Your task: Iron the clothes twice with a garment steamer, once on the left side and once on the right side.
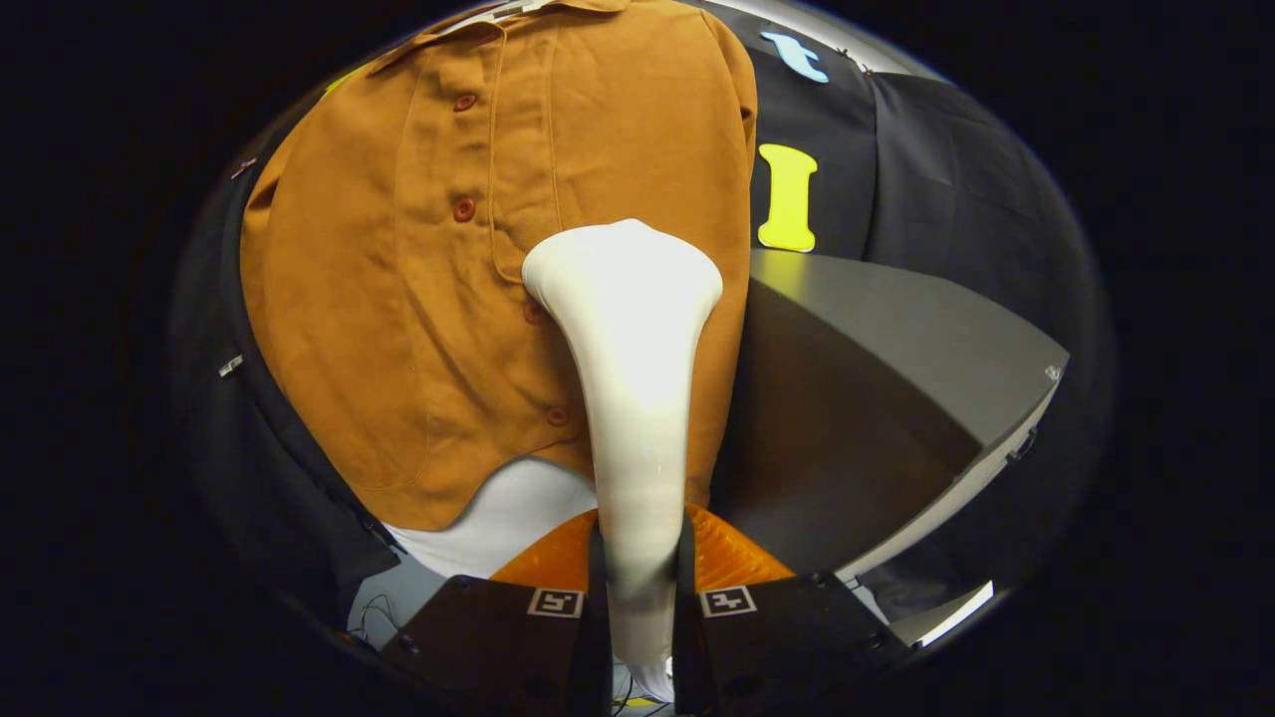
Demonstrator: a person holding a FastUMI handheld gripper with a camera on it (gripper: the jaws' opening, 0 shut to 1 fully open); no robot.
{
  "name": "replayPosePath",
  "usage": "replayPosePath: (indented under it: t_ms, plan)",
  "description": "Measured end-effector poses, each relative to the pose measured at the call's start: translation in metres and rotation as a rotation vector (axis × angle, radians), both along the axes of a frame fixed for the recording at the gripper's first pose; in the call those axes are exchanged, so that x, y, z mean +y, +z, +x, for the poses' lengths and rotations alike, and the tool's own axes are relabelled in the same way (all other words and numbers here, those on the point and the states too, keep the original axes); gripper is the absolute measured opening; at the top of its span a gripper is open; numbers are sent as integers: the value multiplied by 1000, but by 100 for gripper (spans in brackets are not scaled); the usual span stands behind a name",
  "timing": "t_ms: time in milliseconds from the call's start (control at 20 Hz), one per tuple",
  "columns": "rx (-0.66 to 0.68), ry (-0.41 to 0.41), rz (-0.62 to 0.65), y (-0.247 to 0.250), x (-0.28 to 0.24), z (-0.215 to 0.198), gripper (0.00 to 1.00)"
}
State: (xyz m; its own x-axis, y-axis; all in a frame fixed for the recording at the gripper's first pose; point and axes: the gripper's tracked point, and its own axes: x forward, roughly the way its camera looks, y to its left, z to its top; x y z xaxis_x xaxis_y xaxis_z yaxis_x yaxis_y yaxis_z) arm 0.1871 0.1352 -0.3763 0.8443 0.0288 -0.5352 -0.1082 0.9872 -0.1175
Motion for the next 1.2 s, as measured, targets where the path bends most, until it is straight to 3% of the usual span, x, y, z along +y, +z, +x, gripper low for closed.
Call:
replayPosePath:
  t_ms: [300, 550, 750, 1200]
  plan:
    - [134, 3, 0, -38, 0, -29, 28]
    - [147, 38, -25, -35, -3, -46, 28]
    - [84, 65, -28, -1, 2, -63, 27]
    - [-143, 164, -1, 126, 47, -86, 27]
